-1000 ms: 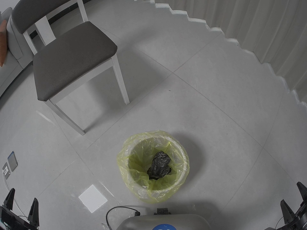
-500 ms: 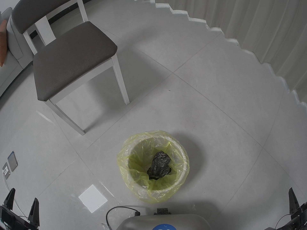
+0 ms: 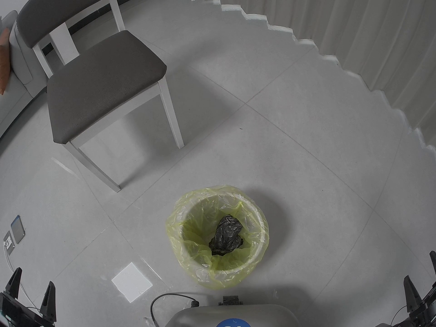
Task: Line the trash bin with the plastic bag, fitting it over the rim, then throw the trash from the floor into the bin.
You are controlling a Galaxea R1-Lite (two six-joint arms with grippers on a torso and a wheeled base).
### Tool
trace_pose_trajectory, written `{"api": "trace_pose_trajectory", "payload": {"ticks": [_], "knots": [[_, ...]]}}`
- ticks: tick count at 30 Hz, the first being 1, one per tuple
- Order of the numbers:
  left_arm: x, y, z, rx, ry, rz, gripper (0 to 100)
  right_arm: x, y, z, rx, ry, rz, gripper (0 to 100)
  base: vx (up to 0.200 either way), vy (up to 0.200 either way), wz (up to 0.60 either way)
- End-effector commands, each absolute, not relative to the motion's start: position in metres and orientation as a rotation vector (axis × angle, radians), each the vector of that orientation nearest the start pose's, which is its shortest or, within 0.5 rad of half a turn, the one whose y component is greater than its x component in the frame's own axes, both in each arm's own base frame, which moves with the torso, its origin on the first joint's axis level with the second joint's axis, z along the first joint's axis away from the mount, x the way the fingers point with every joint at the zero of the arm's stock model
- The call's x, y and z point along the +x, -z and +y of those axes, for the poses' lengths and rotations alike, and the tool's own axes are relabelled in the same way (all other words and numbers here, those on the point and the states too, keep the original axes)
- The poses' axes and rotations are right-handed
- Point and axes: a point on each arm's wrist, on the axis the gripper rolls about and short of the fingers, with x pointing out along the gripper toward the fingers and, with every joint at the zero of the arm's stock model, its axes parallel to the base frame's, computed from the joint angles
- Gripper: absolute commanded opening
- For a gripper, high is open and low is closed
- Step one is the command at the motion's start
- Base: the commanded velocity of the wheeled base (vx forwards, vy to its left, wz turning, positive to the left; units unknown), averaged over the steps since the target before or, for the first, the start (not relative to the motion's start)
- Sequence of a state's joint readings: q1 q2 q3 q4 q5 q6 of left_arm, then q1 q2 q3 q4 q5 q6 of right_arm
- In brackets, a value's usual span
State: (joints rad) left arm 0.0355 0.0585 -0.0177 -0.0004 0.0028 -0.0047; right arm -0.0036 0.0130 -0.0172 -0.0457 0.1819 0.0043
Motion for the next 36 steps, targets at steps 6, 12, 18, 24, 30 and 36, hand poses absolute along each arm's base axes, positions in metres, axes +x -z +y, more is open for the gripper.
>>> {"api": "trace_pose_trajectory", "payload": {"ticks": [6,12,18,24,30,36], "knots": [[-0.02,-0.0761,-0.0002,-0.009,-0.02,0.038,100,-0.0233,-0.0814,0.0042,0.028,-0.182,-0.046,100,0.0,0.0,0.0],[-0.0228,-0.0753,0.0,-0.006,0.002,0.002,100,-0.0227,-0.0752,-0.0013,0.003,0.068,0.009,100,0.0,0.0,0.0],[-0.0228,-0.0753,0.0,-0.009,-0.002,0.002,100,-0.0226,-0.0754,-0.0005,0.018,0.028,0.009,100,0.0,0.0,0.0],[-0.0228,-0.0755,-0.0001,-0.008,0.003,0.0,100,-0.0225,-0.0759,-0.0008,0.044,0.043,0.001,100,0.0,0.0,0.0],[-0.0228,-0.0753,-0.0002,-0.008,0.005,0.002,100,-0.0225,-0.0759,-0.0008,0.043,0.043,0.001,100,0.0,0.0,0.0],[-0.0228,-0.0755,-0.0002,-0.009,0.005,0.0,100,-0.0225,-0.0759,-0.0008,0.043,0.043,0.001,100,0.0,0.0,0.0]]}}
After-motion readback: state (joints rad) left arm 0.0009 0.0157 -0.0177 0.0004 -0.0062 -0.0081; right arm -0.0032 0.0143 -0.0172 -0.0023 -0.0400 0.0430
